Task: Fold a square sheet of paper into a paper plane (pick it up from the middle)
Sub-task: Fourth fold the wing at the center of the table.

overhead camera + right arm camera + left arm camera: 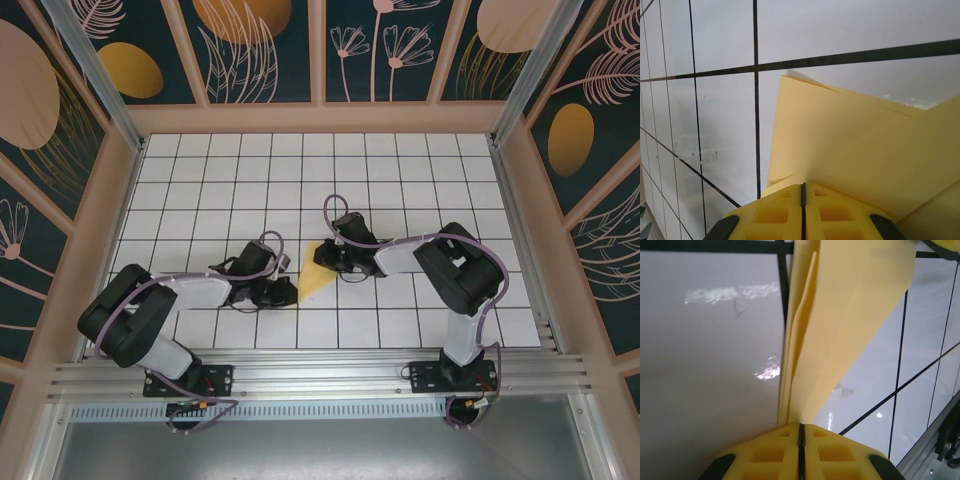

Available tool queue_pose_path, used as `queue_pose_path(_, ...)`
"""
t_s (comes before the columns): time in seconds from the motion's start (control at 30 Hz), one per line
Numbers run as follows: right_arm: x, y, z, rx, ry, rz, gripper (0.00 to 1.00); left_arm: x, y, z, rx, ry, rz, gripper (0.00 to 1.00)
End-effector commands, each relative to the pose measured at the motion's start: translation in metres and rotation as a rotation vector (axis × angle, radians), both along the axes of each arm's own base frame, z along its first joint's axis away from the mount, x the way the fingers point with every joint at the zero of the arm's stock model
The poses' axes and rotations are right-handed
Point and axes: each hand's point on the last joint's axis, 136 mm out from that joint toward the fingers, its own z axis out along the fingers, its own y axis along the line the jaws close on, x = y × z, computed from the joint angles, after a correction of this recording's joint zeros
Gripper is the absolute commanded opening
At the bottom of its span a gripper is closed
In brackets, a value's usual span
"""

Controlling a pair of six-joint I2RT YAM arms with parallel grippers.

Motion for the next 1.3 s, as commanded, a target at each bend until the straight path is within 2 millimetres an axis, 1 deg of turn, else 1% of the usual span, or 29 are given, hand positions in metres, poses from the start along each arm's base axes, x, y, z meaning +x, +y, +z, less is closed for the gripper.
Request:
queue_pose_path(0.0,-0.029,-0.033,-0.062,-0.213,0.138,-0.017,0.1,0.002,0.012,0.01,0.047,-0.053,0.039,0.13)
queue_pose_path(0.1,-0.027,-0.028,-0.057,-0.203,0.129,-0.007,0.1,0.019,0.008,0.035,0.024,-0.138,0.06,0.15)
queue_pose_path(0.17,-0.024,-0.024,-0.05,-0.19,0.115,-0.003,0.1,0.03,0.004,0.046,0.014,-0.174,0.072,0.16)
queue_pose_path(0.2,-0.022,-0.022,-0.046,-0.184,0.106,-0.002,0.1,0.037,0.003,0.05,0.023,-0.198,0.083,0.16)
queue_pose_path(0.27,-0.018,-0.019,-0.036,-0.174,0.087,0.0,0.1,0.051,0.005,0.052,0.062,-0.236,0.103,0.17)
queue_pose_path(0.37,-0.01,-0.011,-0.016,-0.145,0.05,0.006,0.1,0.067,0.005,0.049,0.11,-0.279,0.119,0.18)
queue_pose_path(0.47,-0.002,-0.003,0.004,-0.121,0.015,0.018,0.11,0.073,-0.008,0.051,0.06,-0.293,0.084,0.22)
queue_pose_path(0.53,0.001,-0.001,0.01,-0.12,0.003,0.021,0.12,0.073,-0.018,0.051,0.031,-0.287,0.044,0.24)
queue_pose_path(0.67,0.003,0.003,0.026,-0.084,-0.016,0.016,0.13,0.073,-0.025,0.04,0.032,-0.251,0.009,0.24)
queue_pose_path(0.8,0.004,0.0,0.044,-0.059,-0.044,-0.006,0.16,0.075,-0.024,0.022,0.081,-0.211,0.006,0.26)
queue_pose_path(0.9,-0.002,-0.011,0.049,-0.073,-0.046,-0.035,0.22,0.078,-0.019,0.014,0.124,-0.207,0.017,0.26)
queue_pose_path(1.0,-0.013,-0.029,0.042,-0.097,-0.016,-0.078,0.24,0.079,-0.015,0.011,0.152,-0.212,0.022,0.28)
queue_pose_path(1.13,-0.027,-0.044,0.038,-0.068,0.023,-0.145,0.32,0.08,-0.013,0.012,0.162,-0.218,0.021,0.29)
queue_pose_path(1.27,-0.037,-0.048,0.036,-0.023,0.057,-0.175,0.35,0.079,-0.013,0.01,0.168,-0.21,0.009,0.29)
